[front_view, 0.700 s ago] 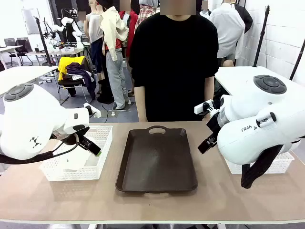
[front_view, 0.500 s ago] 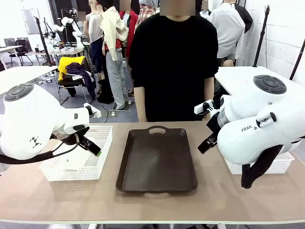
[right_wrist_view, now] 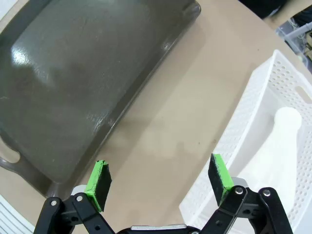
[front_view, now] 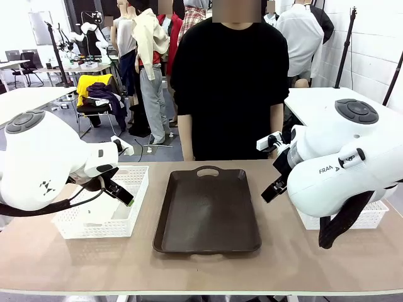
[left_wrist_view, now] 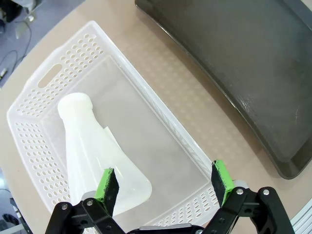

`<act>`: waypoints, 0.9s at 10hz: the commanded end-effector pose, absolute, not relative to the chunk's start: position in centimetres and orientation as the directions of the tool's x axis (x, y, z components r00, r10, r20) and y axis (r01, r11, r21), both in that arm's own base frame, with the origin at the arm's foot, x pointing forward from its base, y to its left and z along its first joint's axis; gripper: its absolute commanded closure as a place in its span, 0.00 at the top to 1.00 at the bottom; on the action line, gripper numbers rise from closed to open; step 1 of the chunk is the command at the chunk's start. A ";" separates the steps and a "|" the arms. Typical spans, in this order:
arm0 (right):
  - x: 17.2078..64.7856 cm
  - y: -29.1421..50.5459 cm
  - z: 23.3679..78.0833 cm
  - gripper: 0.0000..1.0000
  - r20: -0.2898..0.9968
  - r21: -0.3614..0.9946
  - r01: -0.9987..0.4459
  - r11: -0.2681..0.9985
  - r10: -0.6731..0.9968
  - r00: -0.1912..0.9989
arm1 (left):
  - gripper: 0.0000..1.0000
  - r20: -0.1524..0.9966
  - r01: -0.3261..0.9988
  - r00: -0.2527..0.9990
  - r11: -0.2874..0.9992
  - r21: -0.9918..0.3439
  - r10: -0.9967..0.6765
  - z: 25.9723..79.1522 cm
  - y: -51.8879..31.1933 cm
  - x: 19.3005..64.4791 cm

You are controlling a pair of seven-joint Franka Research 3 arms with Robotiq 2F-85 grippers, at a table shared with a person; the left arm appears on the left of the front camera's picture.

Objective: Prepare the laboratory tools.
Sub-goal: Pick up the Big flask that the person points to.

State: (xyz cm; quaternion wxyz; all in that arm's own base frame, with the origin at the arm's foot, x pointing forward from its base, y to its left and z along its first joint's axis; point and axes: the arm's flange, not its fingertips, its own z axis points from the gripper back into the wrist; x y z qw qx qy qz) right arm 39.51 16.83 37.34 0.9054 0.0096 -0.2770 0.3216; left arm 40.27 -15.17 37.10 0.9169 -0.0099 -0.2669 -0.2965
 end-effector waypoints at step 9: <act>39.4 16.3 39.8 1.00 0.518 -0.099 -0.571 0.815 0.532 0.670 | 1.00 0.553 0.518 0.668 0.845 0.135 -0.498 39.2 -15.5 40.0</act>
